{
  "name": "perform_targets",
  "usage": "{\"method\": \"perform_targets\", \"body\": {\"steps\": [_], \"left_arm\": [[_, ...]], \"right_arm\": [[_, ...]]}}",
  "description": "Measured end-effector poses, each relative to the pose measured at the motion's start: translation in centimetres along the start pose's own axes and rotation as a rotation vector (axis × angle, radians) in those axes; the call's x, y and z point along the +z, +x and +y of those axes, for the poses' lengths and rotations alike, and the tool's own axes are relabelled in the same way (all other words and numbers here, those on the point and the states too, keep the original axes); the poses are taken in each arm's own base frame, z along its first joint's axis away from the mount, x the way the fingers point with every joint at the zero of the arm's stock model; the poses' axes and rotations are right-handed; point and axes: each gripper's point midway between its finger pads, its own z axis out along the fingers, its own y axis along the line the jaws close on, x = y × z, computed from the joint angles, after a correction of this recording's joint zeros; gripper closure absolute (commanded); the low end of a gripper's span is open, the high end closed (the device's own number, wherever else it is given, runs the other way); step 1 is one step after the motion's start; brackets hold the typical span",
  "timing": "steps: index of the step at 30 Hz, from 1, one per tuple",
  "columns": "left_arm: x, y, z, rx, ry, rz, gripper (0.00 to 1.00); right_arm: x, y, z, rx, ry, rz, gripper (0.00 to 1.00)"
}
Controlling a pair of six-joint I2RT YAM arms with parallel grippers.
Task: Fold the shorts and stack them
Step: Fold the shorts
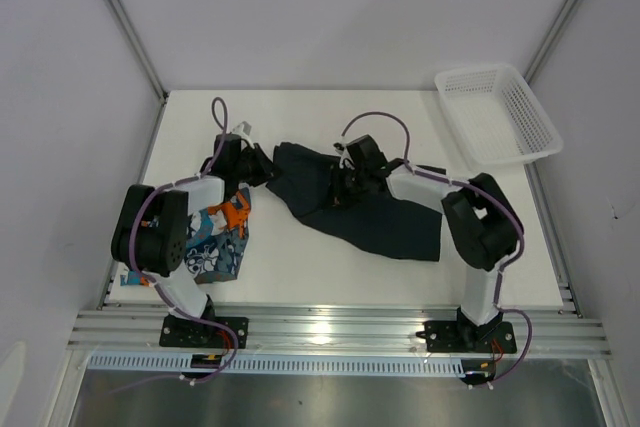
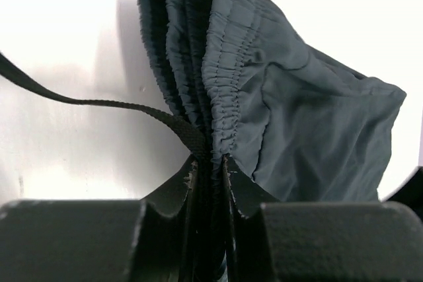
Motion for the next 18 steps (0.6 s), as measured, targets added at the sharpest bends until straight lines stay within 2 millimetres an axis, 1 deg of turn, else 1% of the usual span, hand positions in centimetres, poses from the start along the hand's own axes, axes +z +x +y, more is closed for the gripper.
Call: {"method": "perform_targets", "body": {"steps": [1,2,3,5,7,10,13,16,18], "left_arm": [[-0.3,-0.4,-0.4,0.021,-0.009,-0.009,1.0],[-0.7,-0.7,-0.8,0.04,-0.014,-0.016,1.0],[-1.0,-1.0,-1.1,0.059,-0.024,-0.024,1.0],[-1.6,-1.3,-1.5,0.096,-0.053,-0.037,1.0],[-1.8,-1.4,-2.1,0.134,-0.075,-0.045,1.0],[-2.1,-1.3,-3.4,0.203,-0.104,-0.048,1.0],[-2.6,-1.0,-4.7,0.269,-0.12,-0.054,1.0],[-3.5,-1.2,-5.8,0.325,-0.144,-0.07,1.0],[-3.9,-1.3,-6.8,0.363,-0.152,-0.082,1.0]], "right_arm": [[-1.0,-0.1,-0.1,0.002,0.003,-0.017,0.92],[-1.7,-0.1,-0.2,0.005,0.005,-0.03,0.98],[-2.5,-0.2,-0.6,0.01,0.014,-0.045,1.0],[-3.5,-0.5,-1.6,0.029,0.036,-0.07,1.0],[-3.9,-0.5,-3.1,0.057,0.059,-0.076,1.0],[-3.8,0.1,-5.5,0.11,0.098,-0.06,1.0],[-3.1,0.3,-7.2,0.155,0.115,-0.04,1.0],[-1.6,0.9,-8.3,0.195,0.13,0.002,1.0],[-0.8,0.5,-7.9,0.219,0.096,0.018,1.0]]}}
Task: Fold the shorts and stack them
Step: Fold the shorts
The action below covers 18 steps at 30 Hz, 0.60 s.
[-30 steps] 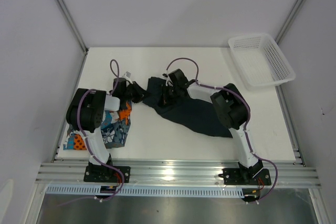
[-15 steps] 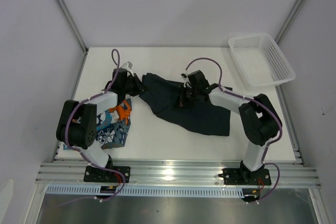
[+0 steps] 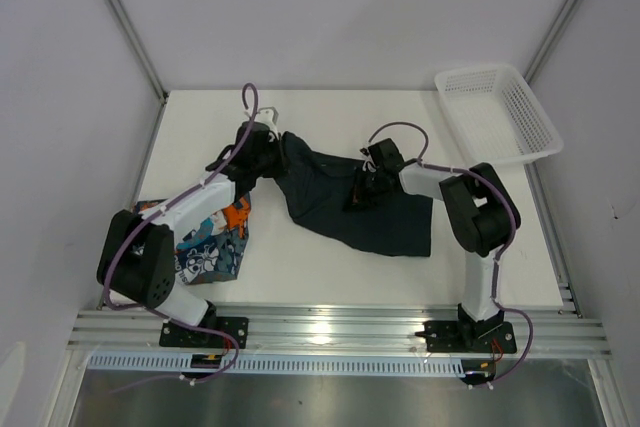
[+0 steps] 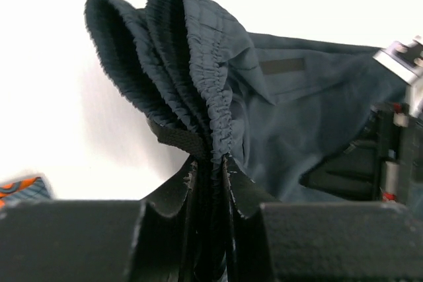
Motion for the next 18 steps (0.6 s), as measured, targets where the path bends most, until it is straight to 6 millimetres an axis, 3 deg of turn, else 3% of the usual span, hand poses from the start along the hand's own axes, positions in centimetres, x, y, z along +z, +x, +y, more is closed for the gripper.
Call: {"method": "perform_targets", "body": {"steps": [9,18], "left_arm": [[-3.0,-1.9,-2.6,0.132,-0.02,-0.08,1.0],[-4.6,-2.5,-7.4,0.243,0.008,-0.103,1.0]], "right_arm": [[2.3,-0.9,2.4,0.041,-0.078,-0.002,1.0],[4.0,0.2,5.2,0.031,-0.102,0.013,1.0]]}}
